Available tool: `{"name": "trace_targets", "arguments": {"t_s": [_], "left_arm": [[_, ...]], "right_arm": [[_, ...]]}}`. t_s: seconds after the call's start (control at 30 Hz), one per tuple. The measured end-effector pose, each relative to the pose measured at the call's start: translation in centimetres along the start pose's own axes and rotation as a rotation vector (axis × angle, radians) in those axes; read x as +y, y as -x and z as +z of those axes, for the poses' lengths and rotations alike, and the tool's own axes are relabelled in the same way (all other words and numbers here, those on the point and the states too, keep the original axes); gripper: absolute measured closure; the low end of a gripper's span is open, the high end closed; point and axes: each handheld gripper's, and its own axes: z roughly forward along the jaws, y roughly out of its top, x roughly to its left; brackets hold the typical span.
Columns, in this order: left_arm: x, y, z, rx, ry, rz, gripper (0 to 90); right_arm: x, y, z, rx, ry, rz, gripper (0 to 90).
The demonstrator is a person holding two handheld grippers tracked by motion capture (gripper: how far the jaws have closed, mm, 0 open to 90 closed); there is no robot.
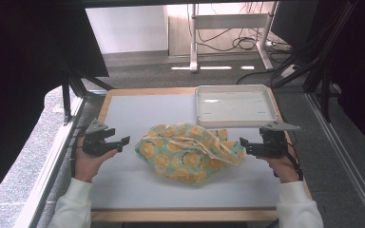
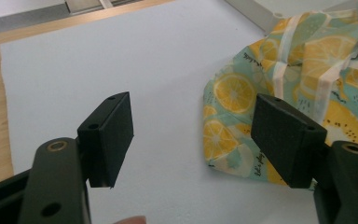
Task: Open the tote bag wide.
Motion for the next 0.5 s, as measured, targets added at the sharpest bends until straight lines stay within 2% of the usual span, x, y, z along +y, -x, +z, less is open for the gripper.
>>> {"name": "trace_targets", "arguments": {"t_s": [0.23, 0.37, 0.5], "left_arm": [[0.8, 0.7, -0.3, -0.009, 0.013, 0.003, 30.8], [1.4, 1.5, -0.2, -0.026, 0.011, 0.027, 30.7], [1.8, 1.9, -0.3, -0.032, 0.028, 0.043, 31.5]], "right_arm": [[-0.1, 0.0, 0.1, -0.004, -0.011, 0.004, 14.8], [-0.1, 0.0, 0.2, -0.006, -0.014, 0.003, 14.8], [-0.1, -0.1, 0.2, -0.004, -0.014, 0.001, 14.8]]}}
